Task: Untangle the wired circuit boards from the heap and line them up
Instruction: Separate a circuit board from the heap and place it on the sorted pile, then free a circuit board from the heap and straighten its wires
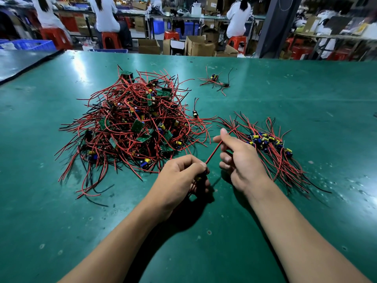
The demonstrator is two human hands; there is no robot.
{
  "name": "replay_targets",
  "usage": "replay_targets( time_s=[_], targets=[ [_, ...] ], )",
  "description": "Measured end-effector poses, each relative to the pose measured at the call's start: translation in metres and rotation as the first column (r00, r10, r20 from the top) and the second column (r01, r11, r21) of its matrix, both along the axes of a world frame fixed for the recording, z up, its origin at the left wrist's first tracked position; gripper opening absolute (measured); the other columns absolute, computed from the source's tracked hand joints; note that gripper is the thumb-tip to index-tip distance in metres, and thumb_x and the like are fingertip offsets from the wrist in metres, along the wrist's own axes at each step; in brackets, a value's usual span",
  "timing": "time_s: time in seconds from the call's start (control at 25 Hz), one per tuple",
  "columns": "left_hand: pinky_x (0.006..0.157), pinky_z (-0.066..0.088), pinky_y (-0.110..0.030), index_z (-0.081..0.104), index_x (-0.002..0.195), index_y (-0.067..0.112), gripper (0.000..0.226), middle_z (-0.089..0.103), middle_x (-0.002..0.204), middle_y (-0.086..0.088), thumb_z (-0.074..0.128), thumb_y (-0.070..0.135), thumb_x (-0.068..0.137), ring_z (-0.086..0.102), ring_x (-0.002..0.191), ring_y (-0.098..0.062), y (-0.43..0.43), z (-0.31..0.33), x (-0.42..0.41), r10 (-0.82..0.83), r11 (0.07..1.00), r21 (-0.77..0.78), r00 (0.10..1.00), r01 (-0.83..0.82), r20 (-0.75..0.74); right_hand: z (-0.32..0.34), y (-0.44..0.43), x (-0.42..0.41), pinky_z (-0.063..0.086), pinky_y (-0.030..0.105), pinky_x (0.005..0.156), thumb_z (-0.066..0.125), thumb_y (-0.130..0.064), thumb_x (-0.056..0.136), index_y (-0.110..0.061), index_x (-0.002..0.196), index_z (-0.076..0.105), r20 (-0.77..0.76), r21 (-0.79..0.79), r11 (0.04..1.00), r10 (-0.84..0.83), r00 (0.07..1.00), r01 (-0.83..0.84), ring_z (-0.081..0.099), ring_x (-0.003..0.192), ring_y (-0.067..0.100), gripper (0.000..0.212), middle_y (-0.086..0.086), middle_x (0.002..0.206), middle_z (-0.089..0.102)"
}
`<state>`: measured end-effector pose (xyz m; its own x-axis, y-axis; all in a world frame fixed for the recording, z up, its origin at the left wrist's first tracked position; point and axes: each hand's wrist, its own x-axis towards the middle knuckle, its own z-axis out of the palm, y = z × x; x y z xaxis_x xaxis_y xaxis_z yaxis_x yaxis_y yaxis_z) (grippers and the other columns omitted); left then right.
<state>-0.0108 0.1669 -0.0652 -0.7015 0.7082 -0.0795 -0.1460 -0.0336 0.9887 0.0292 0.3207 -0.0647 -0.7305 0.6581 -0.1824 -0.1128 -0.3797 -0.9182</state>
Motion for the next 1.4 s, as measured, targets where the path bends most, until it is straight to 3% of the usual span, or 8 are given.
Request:
replay_targets(
  time_s=[0.24,0.52,0.8,0.88,0.96,1.08,1.24,1.4],
  targets=[
    [0.053,0.043,-0.024,0.065,0.078,0.003,0.015,0.065,0.061,-0.011,0.059,0.006,0.091,0.055,0.055,-0.021,-0.001,0.000,0.002,-0.005,1.000,-0.030,0.998,0.003,-0.063,0.010,0.010,0.006,0.022,0.017,0.035,0.057,-0.032,0.098,-0.011,0.050,0.067,0.002,-0.298,0.952,0.077,0.997,-0.073,0.030,0.036,0.007,0.053,-0.001,0.059,0.041],
    [0.053,0.044,-0.025,0.064,0.077,0.002,0.016,0.064,0.059,-0.011,0.058,0.005,0.092,0.056,0.052,-0.021,-0.003,0.002,0.001,-0.016,1.000,-0.018,0.999,0.015,-0.050,0.013,0.014,0.010,0.019,0.017,0.039,0.061,-0.034,0.094,-0.011,0.054,0.067,-0.002,-0.270,0.958,0.096,0.995,-0.093,0.029,0.038,0.006,0.047,-0.003,0.060,0.039],
    [0.053,0.043,-0.024,0.065,0.077,0.002,0.016,0.064,0.060,-0.012,0.058,0.005,0.091,0.055,0.052,-0.021,-0.003,0.000,0.001,-0.039,0.999,-0.016,0.998,0.039,-0.050,0.012,0.015,0.009,0.019,0.019,0.037,0.062,-0.025,0.081,-0.014,0.049,0.049,-0.167,-0.430,0.874,0.172,0.971,-0.229,0.024,0.038,0.009,0.036,-0.004,0.052,0.035],
    [0.051,0.046,-0.024,0.064,0.076,0.003,0.017,0.064,0.059,-0.013,0.057,0.004,0.092,0.056,0.051,-0.022,-0.004,-0.002,0.000,-0.024,1.000,-0.002,0.999,0.024,-0.033,0.010,0.015,0.008,0.023,0.017,0.037,0.069,-0.034,0.080,-0.014,0.054,0.059,-0.118,-0.366,0.911,0.155,0.981,-0.188,0.028,0.039,0.007,0.034,-0.004,0.058,0.040],
    [0.049,0.049,-0.024,0.063,0.076,0.003,0.020,0.064,0.059,-0.013,0.055,0.003,0.094,0.058,0.049,-0.022,-0.003,-0.004,-0.001,0.018,0.999,0.031,1.000,-0.019,0.023,0.006,0.011,0.009,0.026,0.017,0.038,0.071,-0.049,0.077,-0.012,0.069,0.072,-0.005,-0.159,0.969,0.193,0.981,-0.191,0.033,0.042,0.005,0.037,-0.005,0.062,0.049],
    [0.046,0.052,-0.025,0.061,0.079,0.001,0.021,0.065,0.061,-0.012,0.053,0.006,0.097,0.059,0.047,-0.020,0.000,-0.007,-0.002,0.094,0.993,0.059,0.994,-0.097,0.052,-0.004,-0.007,0.010,0.035,0.021,0.045,0.074,-0.050,0.080,-0.009,0.091,0.076,0.163,0.146,0.912,0.361,0.918,-0.384,0.044,0.049,0.010,0.043,-0.003,0.068,0.057],
    [0.045,0.054,-0.029,0.061,0.084,-0.005,0.019,0.063,0.062,-0.015,0.052,0.007,0.098,0.058,0.045,-0.022,0.001,-0.008,-0.004,0.114,0.991,0.066,0.992,-0.118,0.062,-0.010,-0.024,0.007,0.047,0.031,0.053,0.071,-0.030,0.092,-0.004,0.093,0.074,0.113,0.151,0.880,0.438,0.892,-0.451,0.052,0.051,0.021,0.026,0.015,0.069,0.058],
    [0.046,0.051,-0.025,0.062,0.075,0.005,0.021,0.063,0.058,-0.011,0.054,0.004,0.095,0.057,0.046,-0.020,0.000,-0.006,-0.004,0.072,0.997,0.028,0.997,-0.072,0.009,-0.008,-0.016,0.004,0.031,0.016,0.038,0.067,-0.028,0.095,-0.011,0.085,0.077,0.163,0.227,0.938,0.230,0.959,-0.264,0.039,0.039,0.008,0.022,-0.001,0.056,0.050]
  ],
)
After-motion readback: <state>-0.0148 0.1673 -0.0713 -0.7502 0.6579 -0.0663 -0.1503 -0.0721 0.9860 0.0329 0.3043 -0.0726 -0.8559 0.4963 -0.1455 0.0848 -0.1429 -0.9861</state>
